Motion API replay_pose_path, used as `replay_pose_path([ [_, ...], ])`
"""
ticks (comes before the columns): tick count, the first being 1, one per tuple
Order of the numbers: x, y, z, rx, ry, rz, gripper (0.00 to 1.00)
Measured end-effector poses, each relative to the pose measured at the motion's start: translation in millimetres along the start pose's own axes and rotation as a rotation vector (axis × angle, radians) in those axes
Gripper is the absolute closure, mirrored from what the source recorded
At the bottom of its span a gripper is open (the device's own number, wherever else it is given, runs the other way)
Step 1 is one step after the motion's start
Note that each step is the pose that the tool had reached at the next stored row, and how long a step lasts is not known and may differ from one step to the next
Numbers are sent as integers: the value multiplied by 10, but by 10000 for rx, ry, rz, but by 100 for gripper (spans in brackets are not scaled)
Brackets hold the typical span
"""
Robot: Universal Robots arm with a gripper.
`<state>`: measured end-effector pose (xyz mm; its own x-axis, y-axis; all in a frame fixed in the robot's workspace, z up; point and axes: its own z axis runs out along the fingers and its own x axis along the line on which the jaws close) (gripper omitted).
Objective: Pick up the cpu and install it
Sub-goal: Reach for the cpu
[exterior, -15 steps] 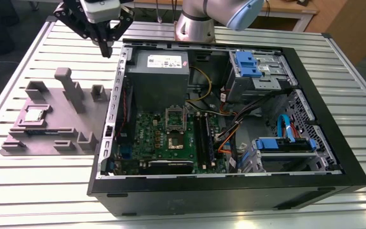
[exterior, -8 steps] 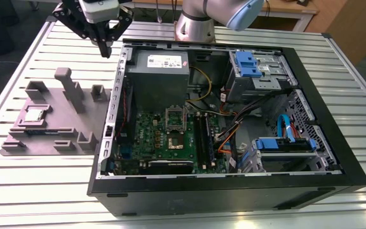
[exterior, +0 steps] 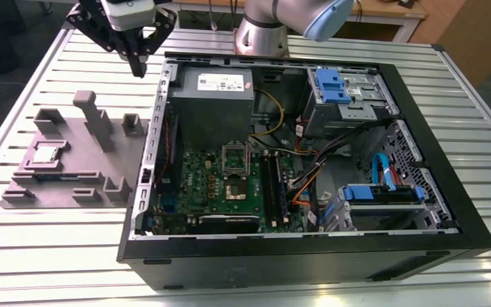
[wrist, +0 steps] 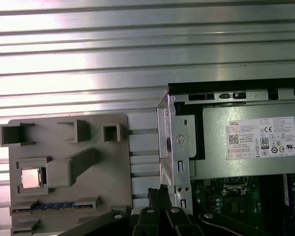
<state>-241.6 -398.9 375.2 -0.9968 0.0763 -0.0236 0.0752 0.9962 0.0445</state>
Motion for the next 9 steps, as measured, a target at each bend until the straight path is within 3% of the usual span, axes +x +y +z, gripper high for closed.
replay_pose_path([
  [9,97,-8,0,-1,3,0,89],
])
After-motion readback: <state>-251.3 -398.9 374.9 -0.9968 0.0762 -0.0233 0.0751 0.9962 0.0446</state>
